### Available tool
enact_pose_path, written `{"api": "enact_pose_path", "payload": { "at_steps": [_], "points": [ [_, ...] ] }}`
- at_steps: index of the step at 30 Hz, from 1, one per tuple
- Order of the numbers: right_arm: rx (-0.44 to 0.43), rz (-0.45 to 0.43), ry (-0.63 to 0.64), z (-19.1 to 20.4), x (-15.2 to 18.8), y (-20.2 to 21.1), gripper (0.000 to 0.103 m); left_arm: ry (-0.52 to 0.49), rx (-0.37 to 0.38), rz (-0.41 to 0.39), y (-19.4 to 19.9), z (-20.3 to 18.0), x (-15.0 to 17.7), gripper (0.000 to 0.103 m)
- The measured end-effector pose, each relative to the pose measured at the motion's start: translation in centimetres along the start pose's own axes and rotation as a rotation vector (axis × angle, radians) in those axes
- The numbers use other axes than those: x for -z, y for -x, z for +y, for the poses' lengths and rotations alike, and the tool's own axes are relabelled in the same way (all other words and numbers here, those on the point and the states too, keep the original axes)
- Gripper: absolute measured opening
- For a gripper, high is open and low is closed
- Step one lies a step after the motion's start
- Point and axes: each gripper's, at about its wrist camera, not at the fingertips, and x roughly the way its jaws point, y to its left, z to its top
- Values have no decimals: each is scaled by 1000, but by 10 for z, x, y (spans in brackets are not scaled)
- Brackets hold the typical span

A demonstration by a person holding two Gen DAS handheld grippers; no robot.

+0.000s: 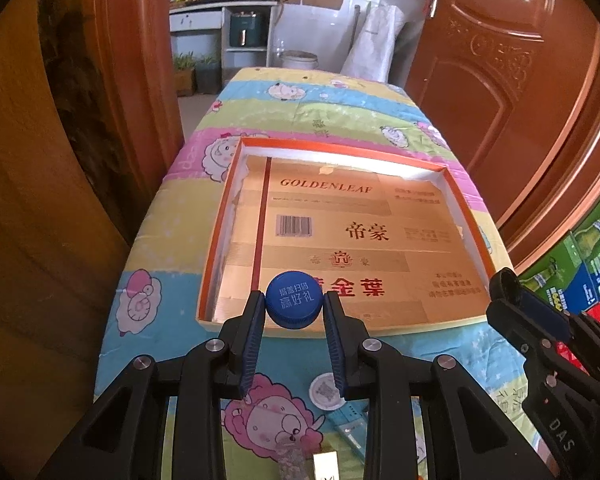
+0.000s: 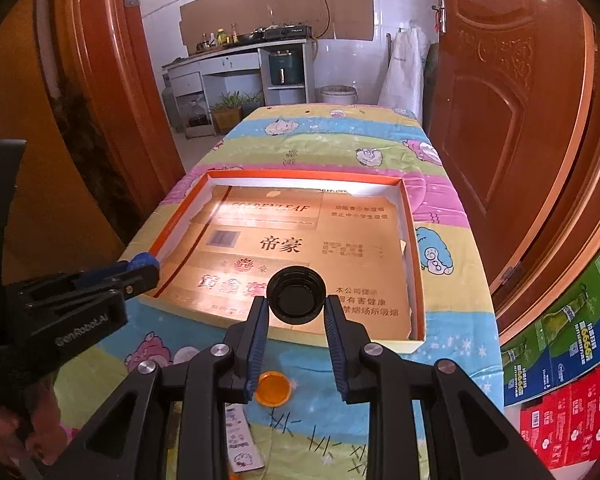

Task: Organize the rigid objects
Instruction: 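Lift and carry the blue cap and black cap over the GOLDENLEAF box lid with both tools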

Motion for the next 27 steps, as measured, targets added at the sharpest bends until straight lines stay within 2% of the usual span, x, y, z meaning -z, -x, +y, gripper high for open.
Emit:
{"api": "enact_pose_path", "payload": {
  "at_steps": [5,10,20,27],
  "points": [
    [-2,25,-9,-9,-5,-14,29,34,11,51,-17,7,-6,30],
    [-24,67,-36,-20,-14,-34,29,20,-3,83,-34,7,-11,31],
    [-48,155,-76,-26,-24,-68,29,9,22,187,-69,2,-21,30],
    [-43,225,-103,-29,-24,-90,29,-20,2,216,-84,2,-23,30]
  ]
}}
